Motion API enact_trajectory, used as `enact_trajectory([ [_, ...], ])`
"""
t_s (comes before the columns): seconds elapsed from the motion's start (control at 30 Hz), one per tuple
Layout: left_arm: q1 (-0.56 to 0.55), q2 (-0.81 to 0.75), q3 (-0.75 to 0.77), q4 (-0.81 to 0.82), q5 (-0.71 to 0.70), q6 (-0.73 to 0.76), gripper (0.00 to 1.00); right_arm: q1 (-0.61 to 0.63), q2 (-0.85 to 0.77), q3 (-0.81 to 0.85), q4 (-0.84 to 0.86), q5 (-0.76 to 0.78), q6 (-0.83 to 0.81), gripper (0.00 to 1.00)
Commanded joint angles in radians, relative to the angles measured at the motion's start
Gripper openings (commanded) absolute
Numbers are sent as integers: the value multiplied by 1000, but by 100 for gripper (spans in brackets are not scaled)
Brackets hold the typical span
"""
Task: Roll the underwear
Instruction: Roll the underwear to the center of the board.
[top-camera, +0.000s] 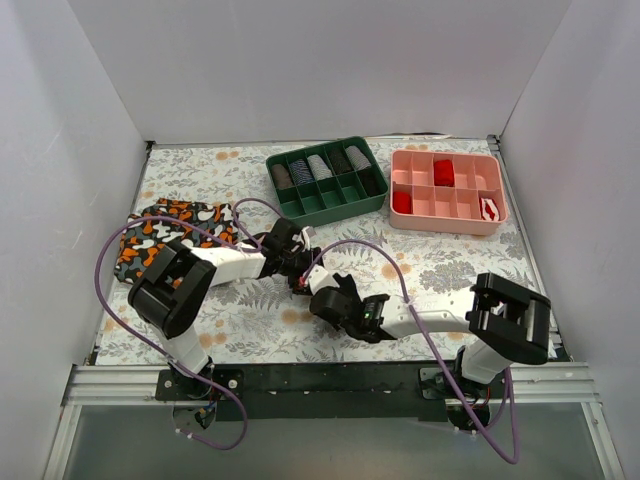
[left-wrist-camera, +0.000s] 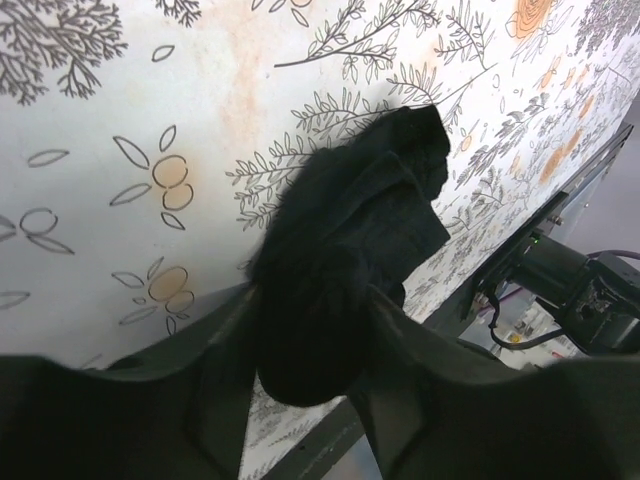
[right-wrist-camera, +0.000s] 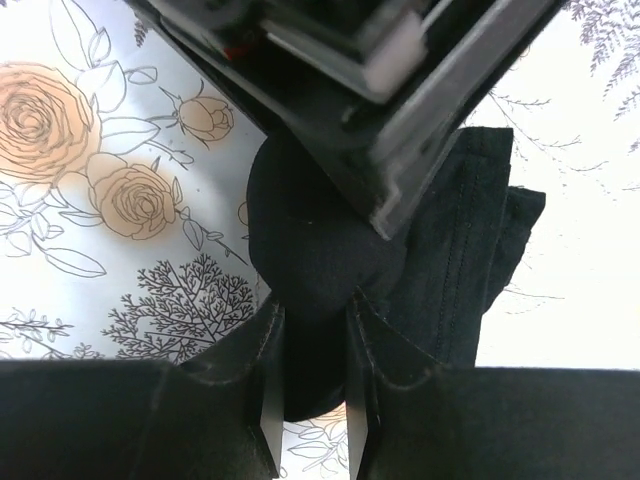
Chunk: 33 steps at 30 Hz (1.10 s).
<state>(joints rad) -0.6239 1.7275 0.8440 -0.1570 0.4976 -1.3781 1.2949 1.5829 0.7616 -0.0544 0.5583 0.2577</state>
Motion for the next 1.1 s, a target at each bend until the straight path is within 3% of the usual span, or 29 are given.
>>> enact_trajectory([
  [0.0, 12, -11, -42, -205, -189, 45, 50, -12, 6, -100, -39, -264, 135, 18],
  [0.03, 24, -28, -39, -207, -194, 40, 52, -25, -4, -111, -24, -294, 147, 18],
  [0.07, 30, -42, -33, -205, -206, 34, 62, -31, -23, -126, -15, -310, 170, 18],
  [0.27, 70, -154, -31, -202, -280, -1, 74, -101, -57, -160, 39, -438, 227, 17],
  [0.63, 89, -324, -147, -147, -337, -42, 75, -296, -97, -263, 168, -737, 281, 17],
  [1.07, 85, -482, -315, 103, -108, -1, 77, -494, -35, -364, 326, -1034, 406, 18],
])
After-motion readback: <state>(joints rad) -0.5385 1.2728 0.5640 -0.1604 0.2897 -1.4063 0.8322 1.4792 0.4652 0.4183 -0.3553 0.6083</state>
